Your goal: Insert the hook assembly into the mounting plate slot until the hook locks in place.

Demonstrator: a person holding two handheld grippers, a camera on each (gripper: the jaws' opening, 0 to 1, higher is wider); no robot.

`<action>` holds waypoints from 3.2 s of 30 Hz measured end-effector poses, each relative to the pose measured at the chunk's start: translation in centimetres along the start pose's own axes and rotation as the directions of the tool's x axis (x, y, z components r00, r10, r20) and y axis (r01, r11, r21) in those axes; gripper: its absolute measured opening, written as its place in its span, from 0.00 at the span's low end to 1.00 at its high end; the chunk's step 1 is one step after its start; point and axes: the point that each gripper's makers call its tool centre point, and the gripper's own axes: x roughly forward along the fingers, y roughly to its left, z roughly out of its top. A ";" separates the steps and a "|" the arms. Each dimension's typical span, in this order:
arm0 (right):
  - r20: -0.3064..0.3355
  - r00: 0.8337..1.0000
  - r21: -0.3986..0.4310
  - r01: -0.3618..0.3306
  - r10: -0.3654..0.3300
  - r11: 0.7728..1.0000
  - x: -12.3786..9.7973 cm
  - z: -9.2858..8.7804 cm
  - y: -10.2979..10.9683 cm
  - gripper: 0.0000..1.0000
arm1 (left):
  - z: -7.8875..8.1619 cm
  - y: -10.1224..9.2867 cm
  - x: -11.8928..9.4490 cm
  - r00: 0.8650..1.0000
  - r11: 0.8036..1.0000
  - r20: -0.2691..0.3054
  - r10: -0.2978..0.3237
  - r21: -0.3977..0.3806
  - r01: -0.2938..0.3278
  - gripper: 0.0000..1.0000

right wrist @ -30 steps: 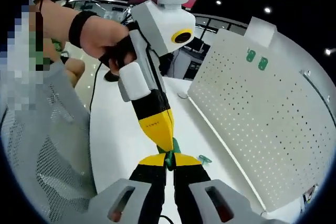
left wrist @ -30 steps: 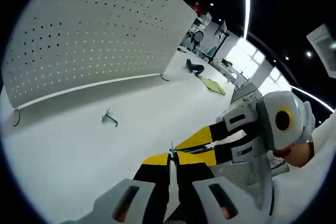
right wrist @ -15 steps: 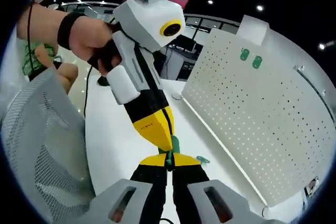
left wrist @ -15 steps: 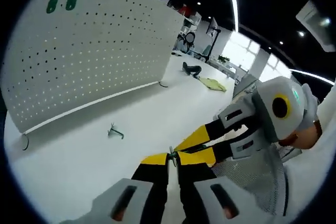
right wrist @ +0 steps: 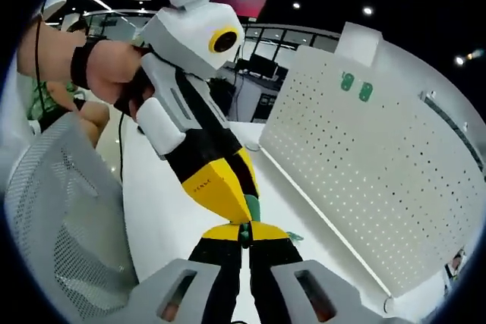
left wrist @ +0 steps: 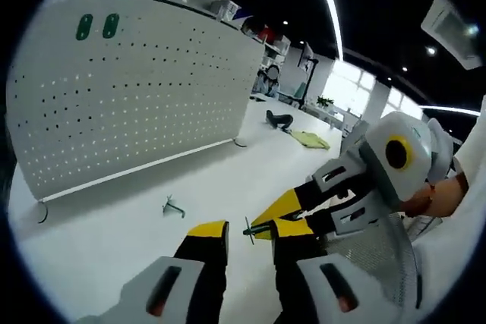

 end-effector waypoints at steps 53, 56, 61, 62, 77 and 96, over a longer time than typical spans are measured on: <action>0.142 0.865 0.466 0.370 -0.481 0.804 -0.5 7.8 -13.8 0.01 | 1.6 2.9 -9.3 0.933 0.966 0.300 0.197 0.101 -0.236 0.63; 0.149 0.863 0.475 0.366 -0.483 0.800 -0.4 8.1 -13.9 0.01 | 1.5 3.1 -9.8 0.930 0.963 0.305 0.204 0.110 -0.247 0.63; 0.151 0.854 0.490 0.373 -0.497 0.788 0.0 8.6 -14.4 0.01 | 1.8 3.3 -10.7 0.922 0.954 0.323 0.213 0.134 -0.267 0.65; 0.152 0.852 0.491 0.375 -0.501 0.786 0.1 8.8 -14.5 0.01 | 1.9 3.3 -10.8 0.922 0.954 0.324 0.213 0.133 -0.268 0.66; 0.146 0.825 0.517 0.408 -0.546 0.753 0.9 10.4 -16.6 0.01 | 3.1 3.8 -11.8 0.880 0.934 0.423 0.215 0.175 -0.312 0.73; 0.178 0.789 0.545 0.419 -0.588 0.727 2.1 14.0 -20.3 0.01 | 2.2 5.0 -12.4 0.874 0.946 0.432 0.223 0.120 -0.301 0.72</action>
